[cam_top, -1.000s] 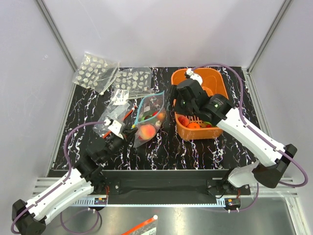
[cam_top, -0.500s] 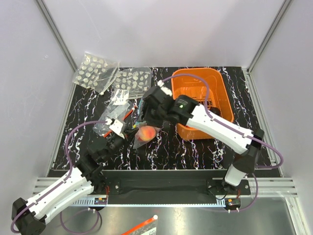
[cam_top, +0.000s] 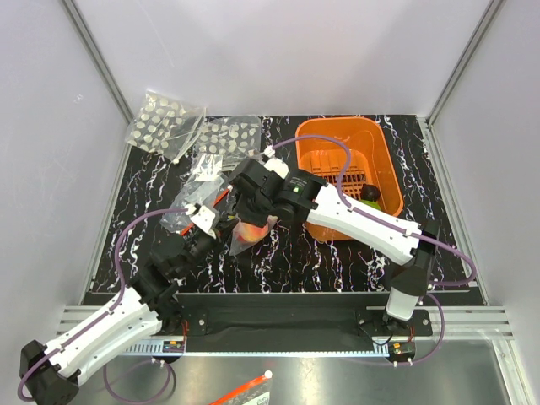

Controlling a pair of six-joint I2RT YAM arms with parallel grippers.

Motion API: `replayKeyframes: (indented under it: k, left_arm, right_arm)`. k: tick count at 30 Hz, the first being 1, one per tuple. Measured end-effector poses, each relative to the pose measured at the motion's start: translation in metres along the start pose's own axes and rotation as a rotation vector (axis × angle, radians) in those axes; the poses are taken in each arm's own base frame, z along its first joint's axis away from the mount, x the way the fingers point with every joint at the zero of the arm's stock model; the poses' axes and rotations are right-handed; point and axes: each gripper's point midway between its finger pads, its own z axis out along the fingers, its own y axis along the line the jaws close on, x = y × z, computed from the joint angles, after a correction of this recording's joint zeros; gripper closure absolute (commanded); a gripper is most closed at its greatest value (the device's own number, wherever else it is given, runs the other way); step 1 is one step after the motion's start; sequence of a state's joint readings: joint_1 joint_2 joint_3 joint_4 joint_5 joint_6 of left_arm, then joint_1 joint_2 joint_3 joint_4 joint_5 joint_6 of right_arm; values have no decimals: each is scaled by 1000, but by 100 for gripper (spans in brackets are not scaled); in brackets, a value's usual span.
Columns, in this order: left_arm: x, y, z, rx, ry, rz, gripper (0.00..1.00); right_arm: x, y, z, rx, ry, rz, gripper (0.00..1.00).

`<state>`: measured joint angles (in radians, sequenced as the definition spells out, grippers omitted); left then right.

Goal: Place the food in the zip-top bag and seal the zipper
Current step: Zip the zipper food storage bag at the center of the board.

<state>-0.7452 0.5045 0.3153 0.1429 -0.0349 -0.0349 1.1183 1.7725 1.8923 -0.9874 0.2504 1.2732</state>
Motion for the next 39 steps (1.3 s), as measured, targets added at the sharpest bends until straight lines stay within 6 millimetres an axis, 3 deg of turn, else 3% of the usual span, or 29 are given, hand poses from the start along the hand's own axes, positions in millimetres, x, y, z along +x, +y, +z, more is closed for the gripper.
replayKeyframes:
  k: [7,15,20,24,32,39]
  left_arm:
    - [-1,0,-1,1,-6,14,100]
    - [-4,1,-1,1,-13,40,100]
    - [-4,2,-1,1,-14,45,100]
    - [-3,2,-1,1,-13,46,100]
    - [-3,2,-1,1,-13,46,100]
    - [-1,2,1,0,-5,57,100]
  right_arm:
    - [-8,-2,3,19,-46,40,55]
    - [-5,-2,23,53,-53,53,57]
    - [-2,-4,31,68,-51,60,71]
    - [-3,-3,31,65,-54,63,70]
    - [-8,0,27,67,-71,72,58]
    - [-10,-2,27,76,-85,74,79]
